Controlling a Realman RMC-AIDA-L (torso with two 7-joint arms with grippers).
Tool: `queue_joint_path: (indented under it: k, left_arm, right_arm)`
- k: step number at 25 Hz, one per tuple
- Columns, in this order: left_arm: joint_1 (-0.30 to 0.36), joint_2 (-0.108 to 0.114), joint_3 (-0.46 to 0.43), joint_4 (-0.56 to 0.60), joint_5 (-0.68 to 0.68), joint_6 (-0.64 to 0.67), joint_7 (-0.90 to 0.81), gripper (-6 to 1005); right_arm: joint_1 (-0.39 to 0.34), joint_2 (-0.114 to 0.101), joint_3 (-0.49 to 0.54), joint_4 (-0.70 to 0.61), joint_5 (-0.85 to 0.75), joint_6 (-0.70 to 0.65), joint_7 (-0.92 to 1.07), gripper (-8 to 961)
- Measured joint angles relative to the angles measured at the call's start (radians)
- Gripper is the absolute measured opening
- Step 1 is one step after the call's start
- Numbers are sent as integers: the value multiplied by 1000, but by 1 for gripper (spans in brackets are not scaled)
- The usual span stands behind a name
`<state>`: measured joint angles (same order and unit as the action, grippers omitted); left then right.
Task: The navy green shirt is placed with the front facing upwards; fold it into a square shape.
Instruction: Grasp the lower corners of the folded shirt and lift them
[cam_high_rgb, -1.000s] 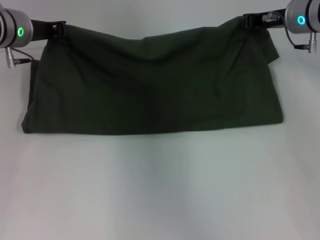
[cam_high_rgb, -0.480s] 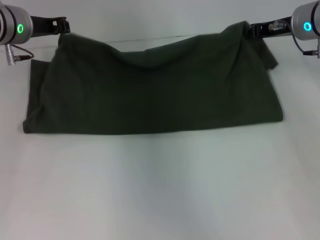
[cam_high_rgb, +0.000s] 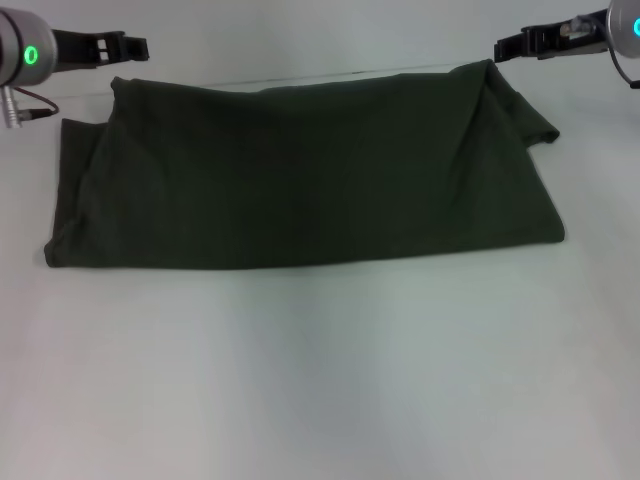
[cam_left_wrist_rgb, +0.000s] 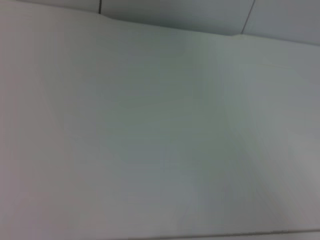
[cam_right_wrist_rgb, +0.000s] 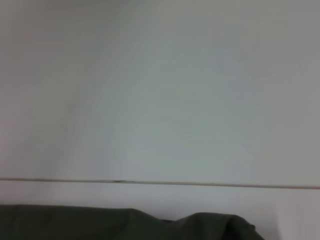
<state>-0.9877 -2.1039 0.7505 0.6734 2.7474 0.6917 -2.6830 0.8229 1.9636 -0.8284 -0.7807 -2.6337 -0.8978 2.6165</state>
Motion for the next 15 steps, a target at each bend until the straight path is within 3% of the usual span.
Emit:
queue_joint_path:
  k: [3,4,8,10,15]
  left_arm:
    - [24,-9,0,62,-6,28,0,649]
    - [58,-12,-7,156,-26,101,-1,670]
    - [85,4,-12,225,-64,210,-3,754]
    - [128,45,-14,284,-143,365,-4,786]
    - [213,90,-15,334,-268,530,3,831]
  right_arm:
    - [-6,-5,18,-68,10,-93,5,625]
    - [-7,-7,35,-97,19,-139,5,642]
    - [-18,-27,98,-183,106,-334,-9,659]
    - [-36,-40,110,-204,169,-417,-21,659]
    - [-125,-59,146,-214,325,-584,-91,660]
